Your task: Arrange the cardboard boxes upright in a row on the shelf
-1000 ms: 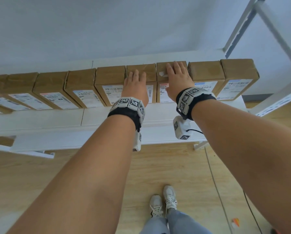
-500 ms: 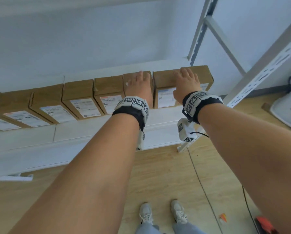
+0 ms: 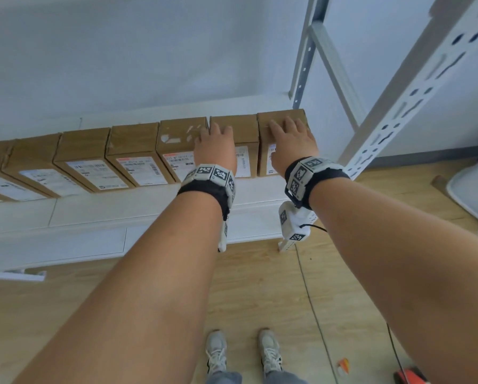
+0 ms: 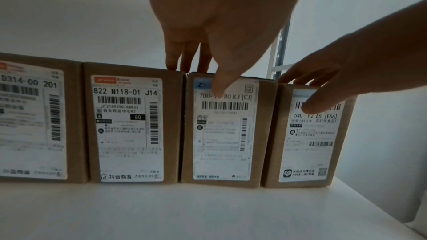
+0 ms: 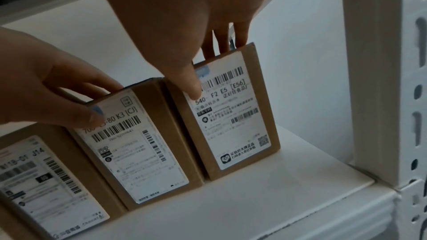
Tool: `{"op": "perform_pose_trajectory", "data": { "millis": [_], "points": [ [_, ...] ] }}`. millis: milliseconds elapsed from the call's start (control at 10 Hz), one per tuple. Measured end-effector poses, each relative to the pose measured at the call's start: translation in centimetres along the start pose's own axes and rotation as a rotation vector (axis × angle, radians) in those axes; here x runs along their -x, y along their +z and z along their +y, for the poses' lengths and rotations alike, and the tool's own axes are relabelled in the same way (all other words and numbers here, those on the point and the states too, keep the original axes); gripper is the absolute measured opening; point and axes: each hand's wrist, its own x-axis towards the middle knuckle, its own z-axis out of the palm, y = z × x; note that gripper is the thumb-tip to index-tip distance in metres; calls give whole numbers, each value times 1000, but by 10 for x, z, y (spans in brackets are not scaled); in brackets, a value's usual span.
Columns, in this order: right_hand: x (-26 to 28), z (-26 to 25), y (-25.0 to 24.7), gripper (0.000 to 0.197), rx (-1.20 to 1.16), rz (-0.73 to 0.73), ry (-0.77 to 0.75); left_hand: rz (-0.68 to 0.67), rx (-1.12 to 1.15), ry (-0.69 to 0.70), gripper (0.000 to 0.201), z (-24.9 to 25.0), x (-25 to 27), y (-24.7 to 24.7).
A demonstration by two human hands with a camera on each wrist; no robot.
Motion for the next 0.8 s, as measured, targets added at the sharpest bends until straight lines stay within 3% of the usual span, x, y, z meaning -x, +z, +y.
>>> {"op": "perform_pose_trajectory", "data": {
  "millis": [200, 500, 800],
  "points": [
    [2, 6, -4, 66, 36, 90, -72, 29, 9, -54, 58, 8, -1, 7],
    [-1, 2, -5, 70, 57, 28, -58, 32, 37, -51, 59, 5, -5, 8],
    [10, -9, -13, 64, -4, 104, -31, -54, 49, 16, 83, -1, 8, 0]
  ]
}}
